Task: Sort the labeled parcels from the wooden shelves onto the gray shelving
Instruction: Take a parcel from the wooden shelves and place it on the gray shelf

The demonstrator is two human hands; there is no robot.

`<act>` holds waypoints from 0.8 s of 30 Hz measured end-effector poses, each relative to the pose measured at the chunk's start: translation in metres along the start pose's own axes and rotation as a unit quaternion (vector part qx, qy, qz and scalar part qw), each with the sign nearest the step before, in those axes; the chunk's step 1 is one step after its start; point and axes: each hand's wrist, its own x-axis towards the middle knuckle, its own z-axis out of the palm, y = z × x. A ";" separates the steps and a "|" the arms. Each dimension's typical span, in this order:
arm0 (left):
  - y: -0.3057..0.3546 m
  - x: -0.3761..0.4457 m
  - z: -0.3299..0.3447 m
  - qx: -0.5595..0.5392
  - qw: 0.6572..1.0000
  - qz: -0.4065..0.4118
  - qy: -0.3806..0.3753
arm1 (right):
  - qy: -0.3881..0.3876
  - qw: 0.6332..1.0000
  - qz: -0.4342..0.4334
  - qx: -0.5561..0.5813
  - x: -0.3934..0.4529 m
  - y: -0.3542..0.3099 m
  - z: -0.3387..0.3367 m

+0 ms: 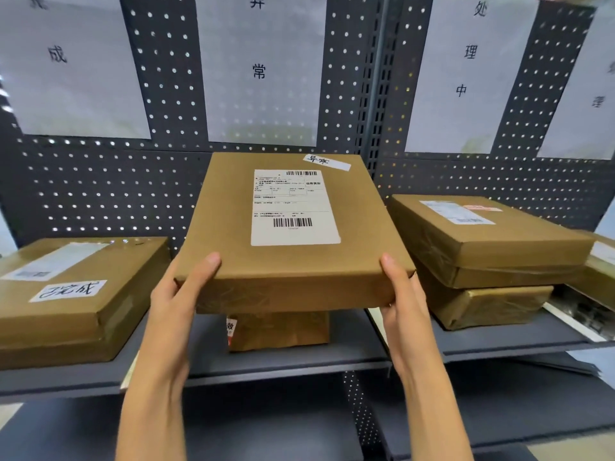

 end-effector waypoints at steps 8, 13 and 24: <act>-0.008 0.023 -0.001 0.015 0.999 -0.032 0.026 | 0.010 0.999 0.050 -0.011 0.025 0.011 0.014; -0.010 0.031 -0.001 0.026 0.998 -0.044 0.032 | 0.003 0.998 0.051 -0.022 0.033 0.008 0.019; -0.007 0.047 0.001 0.052 0.994 -0.089 0.038 | -0.004 0.995 0.072 -0.064 0.050 0.004 0.023</act>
